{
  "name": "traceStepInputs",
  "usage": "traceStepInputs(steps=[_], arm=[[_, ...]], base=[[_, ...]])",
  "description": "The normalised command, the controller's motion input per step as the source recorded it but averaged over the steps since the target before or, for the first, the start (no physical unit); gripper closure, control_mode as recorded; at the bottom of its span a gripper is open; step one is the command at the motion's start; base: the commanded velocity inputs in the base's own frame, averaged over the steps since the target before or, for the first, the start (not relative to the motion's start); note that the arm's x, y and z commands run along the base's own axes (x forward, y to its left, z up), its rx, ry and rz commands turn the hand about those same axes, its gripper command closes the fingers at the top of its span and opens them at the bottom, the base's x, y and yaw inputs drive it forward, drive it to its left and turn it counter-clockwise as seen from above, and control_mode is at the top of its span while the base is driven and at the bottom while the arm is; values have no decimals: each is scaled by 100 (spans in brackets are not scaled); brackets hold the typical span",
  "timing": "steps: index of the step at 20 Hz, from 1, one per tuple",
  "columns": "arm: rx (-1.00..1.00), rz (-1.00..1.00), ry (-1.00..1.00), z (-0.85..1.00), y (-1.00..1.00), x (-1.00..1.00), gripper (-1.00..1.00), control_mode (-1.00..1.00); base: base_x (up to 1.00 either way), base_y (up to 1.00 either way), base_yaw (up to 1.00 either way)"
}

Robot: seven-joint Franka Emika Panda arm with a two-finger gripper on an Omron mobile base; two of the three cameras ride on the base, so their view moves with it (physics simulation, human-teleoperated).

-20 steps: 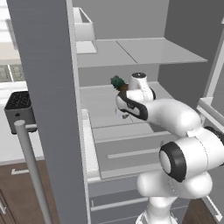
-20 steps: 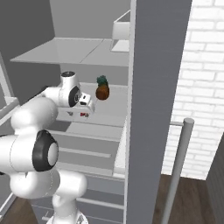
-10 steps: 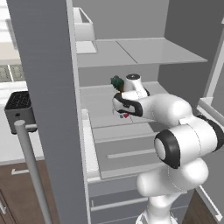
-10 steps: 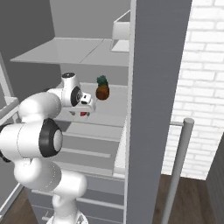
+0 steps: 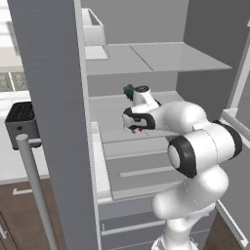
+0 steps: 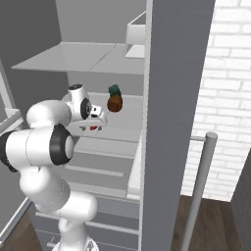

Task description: Take the strawberry from the fridge and place it on top of the pancake, located on the dining counter.

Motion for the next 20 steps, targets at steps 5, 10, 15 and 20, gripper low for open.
traceStepInputs(steps=[5, 10, 15, 20], arm=[[-1, 0, 0, -6, 8, 32, -100, -100], [0, 0, 0, -6, 0, 25, -100, -100], [0, 0, 0, -16, 0, 3, -100, -100], [0, 0, 0, -24, 0, -20, -100, -100]], base=[[0, 0, 0], [0, 0, 0], [0, 0, 0], [0, 0, 0]])
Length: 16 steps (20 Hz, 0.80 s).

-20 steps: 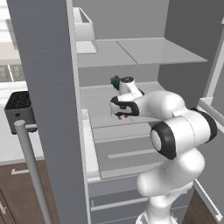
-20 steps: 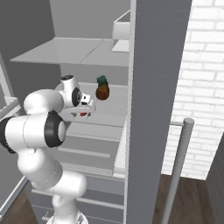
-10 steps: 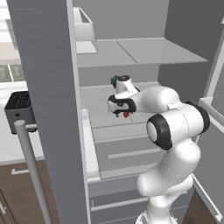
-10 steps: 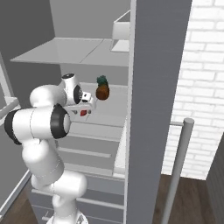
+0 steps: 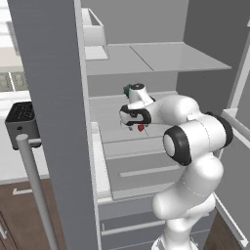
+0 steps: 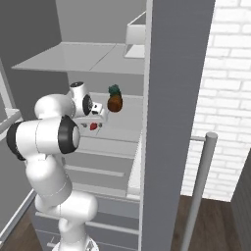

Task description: Take the strawberry from the fridge and place it on top of the pancake, located on the dining counter.

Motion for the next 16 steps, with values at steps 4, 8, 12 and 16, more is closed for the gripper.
traceStepInputs(steps=[4, 8, 12, 16], arm=[[0, 0, 0, -11, -6, -13, -100, -100], [0, 0, 0, -7, -11, -17, -100, -100], [0, 0, 0, -7, -5, -9, -100, -100], [0, 0, 0, -11, 0, 0, 100, -100]], base=[[0, 0, 0], [0, 0, 0], [0, 0, 0], [0, 0, 0]])
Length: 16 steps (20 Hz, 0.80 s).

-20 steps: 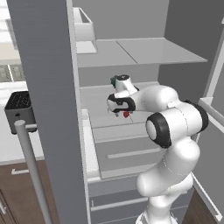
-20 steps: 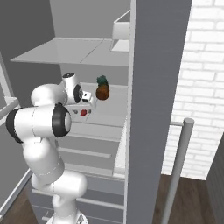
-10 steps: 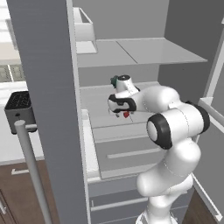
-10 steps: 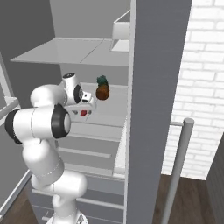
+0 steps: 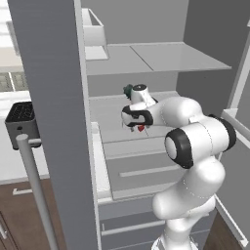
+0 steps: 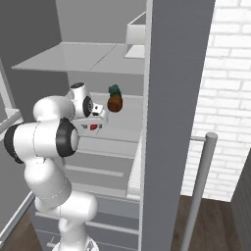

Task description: Take the strawberry from the fridge and place it on top of the pancake, located on the dining counter.

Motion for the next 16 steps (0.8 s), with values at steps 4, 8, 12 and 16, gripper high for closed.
traceStepInputs(steps=[4, 8, 12, 16], arm=[[0, 0, 0, -3, 0, 0, 100, -100], [0, 0, -5, 0, 0, 0, 100, -100], [0, -1, -13, 3, -6, -24, 100, -100], [4, 0, -20, 7, -13, -90, 100, -100]], base=[[0, 0, 0], [0, 0, 0], [0, 0, 0], [0, 0, 0]])
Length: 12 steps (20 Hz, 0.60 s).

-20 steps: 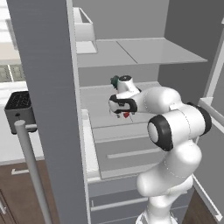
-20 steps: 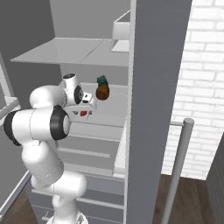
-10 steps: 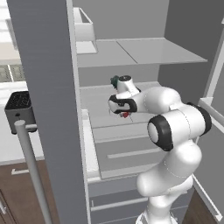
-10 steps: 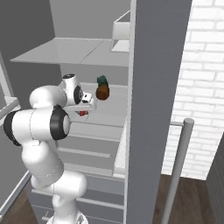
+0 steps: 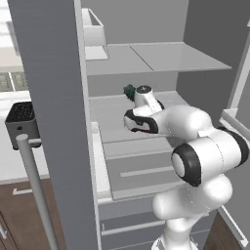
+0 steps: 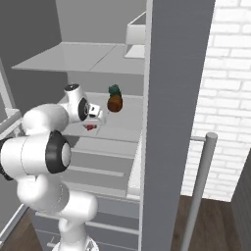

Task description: Take the strawberry from the fridge and place it on top of the pancake, located on the dining counter.

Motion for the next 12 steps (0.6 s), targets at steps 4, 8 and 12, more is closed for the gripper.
traceStepInputs(steps=[4, 8, 12], arm=[[11, -3, -6, 41, -27, -100, 100, -100], [10, -3, 0, 86, -40, -94, 100, -100], [8, -5, 0, 99, -40, -94, 100, -100]], base=[[0, 0, 0], [0, 0, 0], [0, 0, 0]])
